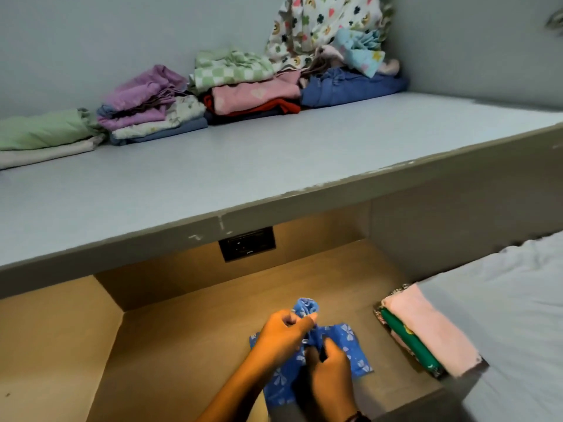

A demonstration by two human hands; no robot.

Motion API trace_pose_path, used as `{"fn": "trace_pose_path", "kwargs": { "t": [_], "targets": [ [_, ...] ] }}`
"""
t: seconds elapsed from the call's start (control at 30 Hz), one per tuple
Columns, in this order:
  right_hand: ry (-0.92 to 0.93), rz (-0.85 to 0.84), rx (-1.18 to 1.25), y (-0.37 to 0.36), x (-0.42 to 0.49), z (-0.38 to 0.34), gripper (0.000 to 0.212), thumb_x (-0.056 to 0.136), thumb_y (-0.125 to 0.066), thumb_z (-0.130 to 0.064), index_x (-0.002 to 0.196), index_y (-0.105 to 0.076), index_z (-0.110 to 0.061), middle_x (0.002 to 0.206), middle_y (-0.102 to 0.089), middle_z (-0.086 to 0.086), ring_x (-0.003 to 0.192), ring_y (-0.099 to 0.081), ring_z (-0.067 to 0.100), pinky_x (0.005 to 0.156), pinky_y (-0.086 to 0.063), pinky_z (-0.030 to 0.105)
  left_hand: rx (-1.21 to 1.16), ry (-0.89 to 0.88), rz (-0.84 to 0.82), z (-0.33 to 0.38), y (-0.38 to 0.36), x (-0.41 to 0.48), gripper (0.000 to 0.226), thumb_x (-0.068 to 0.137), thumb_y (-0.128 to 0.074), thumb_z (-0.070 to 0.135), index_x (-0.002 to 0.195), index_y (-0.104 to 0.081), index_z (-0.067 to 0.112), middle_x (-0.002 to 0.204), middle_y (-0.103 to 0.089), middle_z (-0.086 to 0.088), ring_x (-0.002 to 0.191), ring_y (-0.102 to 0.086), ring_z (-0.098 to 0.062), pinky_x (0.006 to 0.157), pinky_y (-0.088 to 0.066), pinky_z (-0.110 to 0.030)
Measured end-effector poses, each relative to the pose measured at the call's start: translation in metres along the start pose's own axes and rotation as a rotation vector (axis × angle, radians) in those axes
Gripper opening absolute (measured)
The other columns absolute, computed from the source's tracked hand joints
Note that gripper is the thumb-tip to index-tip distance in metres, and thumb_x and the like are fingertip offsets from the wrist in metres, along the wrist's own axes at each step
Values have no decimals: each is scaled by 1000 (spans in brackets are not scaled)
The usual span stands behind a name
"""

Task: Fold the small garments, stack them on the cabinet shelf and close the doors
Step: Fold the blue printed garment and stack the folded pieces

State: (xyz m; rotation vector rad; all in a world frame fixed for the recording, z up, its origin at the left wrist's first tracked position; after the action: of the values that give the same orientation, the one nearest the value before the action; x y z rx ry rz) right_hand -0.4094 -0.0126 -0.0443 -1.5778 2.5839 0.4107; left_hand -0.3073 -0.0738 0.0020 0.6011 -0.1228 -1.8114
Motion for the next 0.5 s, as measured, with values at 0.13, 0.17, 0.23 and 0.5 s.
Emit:
{"fn": "trace_pose_path", "kwargs": {
  "t": [0.13,0.17,0.23,0.5],
  "targets": [
    [-230,40,122,26,7,40,13,87,-57,-3,88,-67,-10,73,-68,10,65,-60,22,62,-53,30,-44,-27,-73,-1,-21,-6,29,95,-59,35,80,-57,10,64,-61,-1,40,-52,-5,41,-39,-17],
    [-244,56,76,29,5,46,7,86,-60,-6,91,-63,-9,74,-64,10,65,-58,23,60,-50,27,-49,-36,-44,-7,-17,-6,28,96,-58,32,82,-58,8,65,-63,-1,38,-51,-3,41,-39,-17],
    [-274,68,-9,35,5,57,29,79,-66,-10,106,-55,-14,83,-60,6,74,-56,25,67,-47,31,-86,-42,65,-19,1,-6,27,97,-56,28,82,-60,6,72,-67,-5,40,-51,-5,43,-43,-20],
    [-36,262,-507,51,-5,37,93,62,-80,-26,141,-34,-12,141,-38,16,121,-47,34,95,-47,46,188,295,289,-98,60,14,35,81,-73,38,100,-52,18,98,-64,-3,86,-64,-20,75,-52,-31]
  ]
}}
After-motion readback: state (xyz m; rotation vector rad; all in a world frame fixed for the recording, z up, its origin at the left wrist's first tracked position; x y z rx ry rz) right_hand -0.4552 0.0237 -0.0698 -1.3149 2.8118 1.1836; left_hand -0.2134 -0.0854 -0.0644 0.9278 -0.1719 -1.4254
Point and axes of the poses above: each hand's wrist, its own x-axis towards the middle knuckle, its own y-axis out of the back of the hand, z = x × y, the point moved 8 cm from there along x, towards the middle knuckle
